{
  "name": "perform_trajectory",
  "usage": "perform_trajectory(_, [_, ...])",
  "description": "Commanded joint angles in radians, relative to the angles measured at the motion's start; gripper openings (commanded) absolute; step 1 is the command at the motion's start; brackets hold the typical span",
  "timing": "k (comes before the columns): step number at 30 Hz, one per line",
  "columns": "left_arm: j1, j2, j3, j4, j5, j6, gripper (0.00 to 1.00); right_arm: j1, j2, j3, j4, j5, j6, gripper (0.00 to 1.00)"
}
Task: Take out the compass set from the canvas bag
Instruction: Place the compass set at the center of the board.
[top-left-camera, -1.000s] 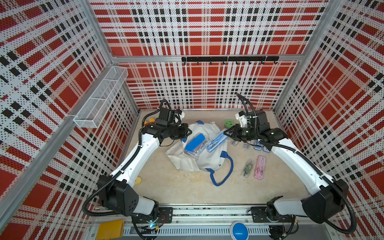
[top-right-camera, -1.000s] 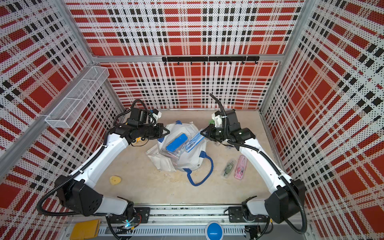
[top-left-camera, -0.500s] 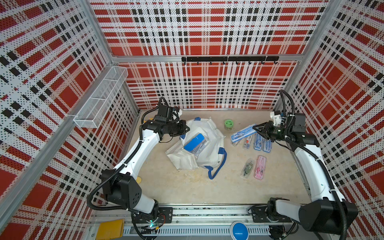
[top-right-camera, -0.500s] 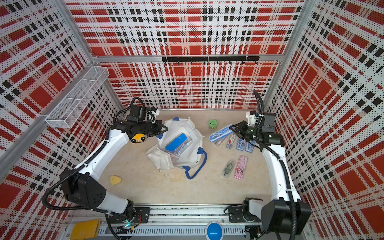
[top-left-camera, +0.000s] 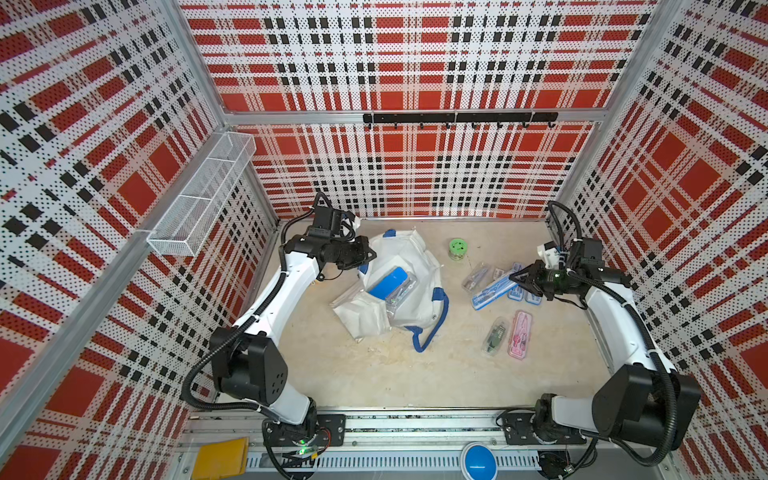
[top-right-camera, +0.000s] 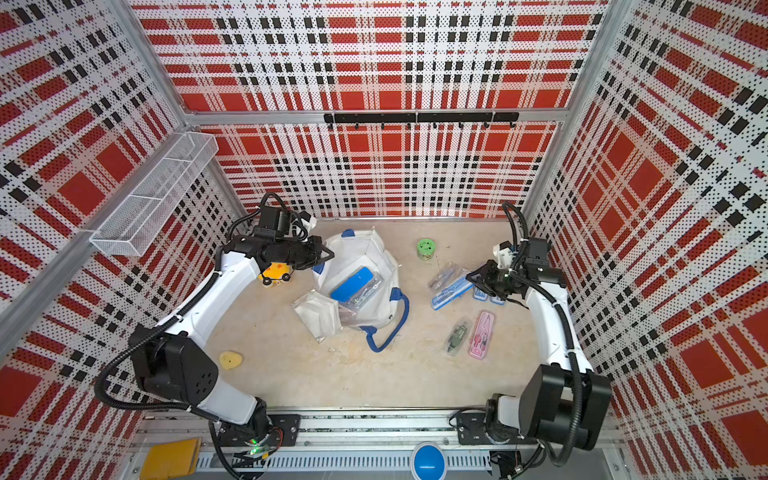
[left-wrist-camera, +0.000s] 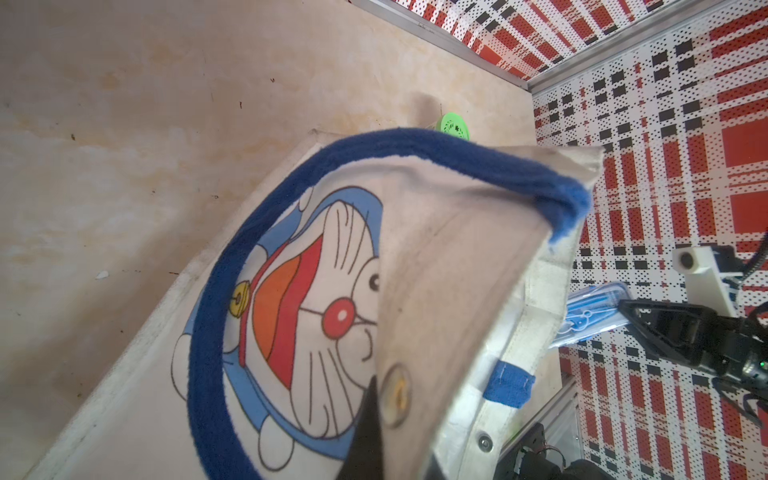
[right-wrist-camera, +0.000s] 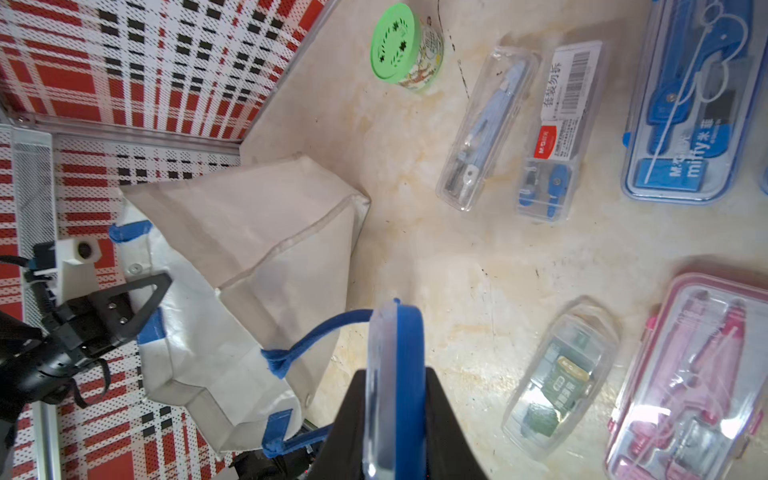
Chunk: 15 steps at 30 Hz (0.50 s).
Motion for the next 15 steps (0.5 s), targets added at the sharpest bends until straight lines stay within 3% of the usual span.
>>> perform_trajectory(1, [0.010,0.008,0.047,0.042,0.031,0.014,0.00,-0.003,0.044,-0.037,0.010,-0.051,-0.093,0.16])
perform_trajectory(7, [0.012,0.017,0.054,0.060,0.043,0.009,0.00,0.035,0.127,-0.083,0.070,-0.077,-0.107,0.17])
perform_trajectory(11, [0.012,0.025,0.060,0.064,0.047,0.008,0.00,0.160,0.241,-0.038,0.049,0.006,-0.141,0.16])
perform_trajectory(15, [0.012,0.027,0.060,0.072,0.049,0.002,0.00,0.247,0.334,-0.009,0.053,0.007,-0.155,0.16])
